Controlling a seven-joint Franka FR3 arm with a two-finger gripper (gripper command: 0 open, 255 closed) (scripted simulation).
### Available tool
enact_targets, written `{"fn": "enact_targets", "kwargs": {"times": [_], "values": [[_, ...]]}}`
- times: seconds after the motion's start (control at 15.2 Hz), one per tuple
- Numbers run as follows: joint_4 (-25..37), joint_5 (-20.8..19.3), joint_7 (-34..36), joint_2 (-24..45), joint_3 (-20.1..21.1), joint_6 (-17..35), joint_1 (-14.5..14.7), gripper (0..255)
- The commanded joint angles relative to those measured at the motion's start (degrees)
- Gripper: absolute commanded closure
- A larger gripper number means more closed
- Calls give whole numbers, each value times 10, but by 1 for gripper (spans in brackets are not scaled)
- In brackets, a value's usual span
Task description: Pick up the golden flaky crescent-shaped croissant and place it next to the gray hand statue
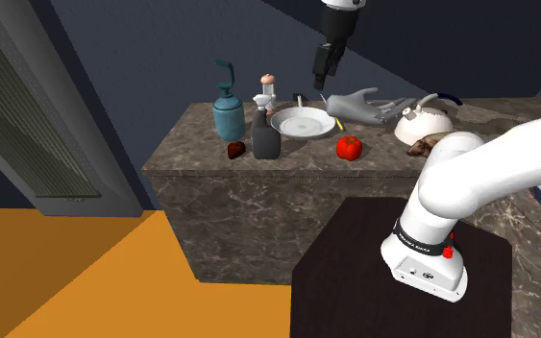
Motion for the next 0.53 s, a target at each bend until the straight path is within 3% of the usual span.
{"fn": "enact_targets", "kwargs": {"times": [0.0,0.46], "values": [[0,0,0,0,0,0,0,0],[-29,-10,160,85,106,121,-28,0]]}}
